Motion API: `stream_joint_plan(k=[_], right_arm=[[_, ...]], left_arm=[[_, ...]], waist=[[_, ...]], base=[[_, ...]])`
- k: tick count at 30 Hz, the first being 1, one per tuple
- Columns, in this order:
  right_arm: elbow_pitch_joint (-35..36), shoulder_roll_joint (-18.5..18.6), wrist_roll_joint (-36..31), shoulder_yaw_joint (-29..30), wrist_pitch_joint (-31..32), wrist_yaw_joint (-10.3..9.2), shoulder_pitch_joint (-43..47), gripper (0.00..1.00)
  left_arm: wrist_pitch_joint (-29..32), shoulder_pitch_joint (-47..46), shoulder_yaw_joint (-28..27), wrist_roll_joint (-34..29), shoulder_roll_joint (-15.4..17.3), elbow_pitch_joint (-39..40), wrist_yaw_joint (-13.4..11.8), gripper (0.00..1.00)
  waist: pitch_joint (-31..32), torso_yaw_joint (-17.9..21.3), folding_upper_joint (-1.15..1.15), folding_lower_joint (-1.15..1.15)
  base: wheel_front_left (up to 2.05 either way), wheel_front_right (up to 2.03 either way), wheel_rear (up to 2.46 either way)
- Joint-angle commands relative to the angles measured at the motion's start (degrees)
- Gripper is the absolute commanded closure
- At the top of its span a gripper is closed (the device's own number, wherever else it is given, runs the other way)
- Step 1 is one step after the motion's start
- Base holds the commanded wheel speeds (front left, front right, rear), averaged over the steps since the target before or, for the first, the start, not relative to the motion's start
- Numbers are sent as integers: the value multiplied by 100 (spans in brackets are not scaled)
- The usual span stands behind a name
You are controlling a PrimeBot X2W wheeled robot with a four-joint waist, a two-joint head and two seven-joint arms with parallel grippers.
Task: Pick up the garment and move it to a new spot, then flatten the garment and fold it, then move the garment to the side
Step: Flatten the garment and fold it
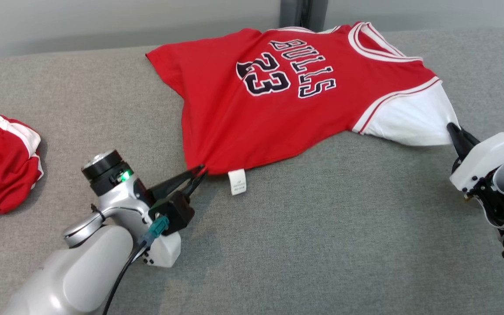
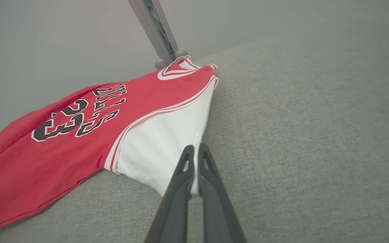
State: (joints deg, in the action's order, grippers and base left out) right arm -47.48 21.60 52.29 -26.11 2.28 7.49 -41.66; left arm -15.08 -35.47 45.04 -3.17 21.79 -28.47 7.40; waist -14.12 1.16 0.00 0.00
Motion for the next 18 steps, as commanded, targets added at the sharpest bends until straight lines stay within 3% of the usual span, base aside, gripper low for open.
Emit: stream_joint_plan(k=[1,18], right_arm=[[23,81,45,-23,106,1,83,100],[915,896,1300,-62,2259,1,967,100]], left_arm=[[-4,48,34,-47,52,-53,-38,100],[-2,558,715,22,374,-521,-104,100]], waist=[[69,26,0,0],[791,47,0,0]], base=[[0,0,0],[0,0,0]])
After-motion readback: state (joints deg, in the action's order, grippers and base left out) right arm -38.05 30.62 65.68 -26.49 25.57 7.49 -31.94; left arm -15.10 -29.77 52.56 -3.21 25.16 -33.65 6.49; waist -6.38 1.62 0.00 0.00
